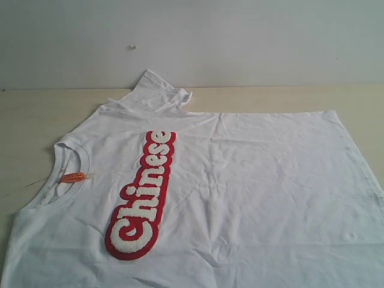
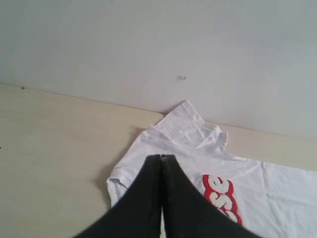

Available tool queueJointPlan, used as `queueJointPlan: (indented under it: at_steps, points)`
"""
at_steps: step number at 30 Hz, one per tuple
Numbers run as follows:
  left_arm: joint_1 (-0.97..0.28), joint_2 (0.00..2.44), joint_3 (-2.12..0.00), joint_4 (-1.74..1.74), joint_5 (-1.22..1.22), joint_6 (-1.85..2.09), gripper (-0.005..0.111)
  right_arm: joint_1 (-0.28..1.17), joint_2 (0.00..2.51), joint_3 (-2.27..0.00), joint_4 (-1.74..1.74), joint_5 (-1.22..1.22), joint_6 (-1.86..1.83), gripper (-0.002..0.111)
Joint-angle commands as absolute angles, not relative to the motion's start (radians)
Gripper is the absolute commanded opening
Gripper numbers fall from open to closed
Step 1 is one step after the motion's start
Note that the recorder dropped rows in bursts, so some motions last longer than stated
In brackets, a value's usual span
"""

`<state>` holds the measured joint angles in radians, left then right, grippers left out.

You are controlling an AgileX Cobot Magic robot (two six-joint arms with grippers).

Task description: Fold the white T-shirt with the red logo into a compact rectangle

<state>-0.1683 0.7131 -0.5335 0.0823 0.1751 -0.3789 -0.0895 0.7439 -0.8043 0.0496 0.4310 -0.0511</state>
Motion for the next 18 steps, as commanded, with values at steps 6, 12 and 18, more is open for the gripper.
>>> queueJointPlan:
  at_steps: [6, 12, 18]
  points:
    - [-0.171, 0.986, -0.714, 0.092, 0.257, -0.132, 0.000, -0.093, 1.141, -1.069, 0.054, 0.629, -0.248, 0.000]
    - [-0.171, 1.242, -0.978, 0.092, 0.454, -0.006, 0.000, -0.093, 1.340, -1.177, 0.054, 0.637, -0.342, 0.000]
    - [-0.175, 1.491, -1.208, 0.071, 0.694, 0.239, 0.000, -0.093, 1.458, -1.187, 0.166, 0.562, -0.585, 0.000]
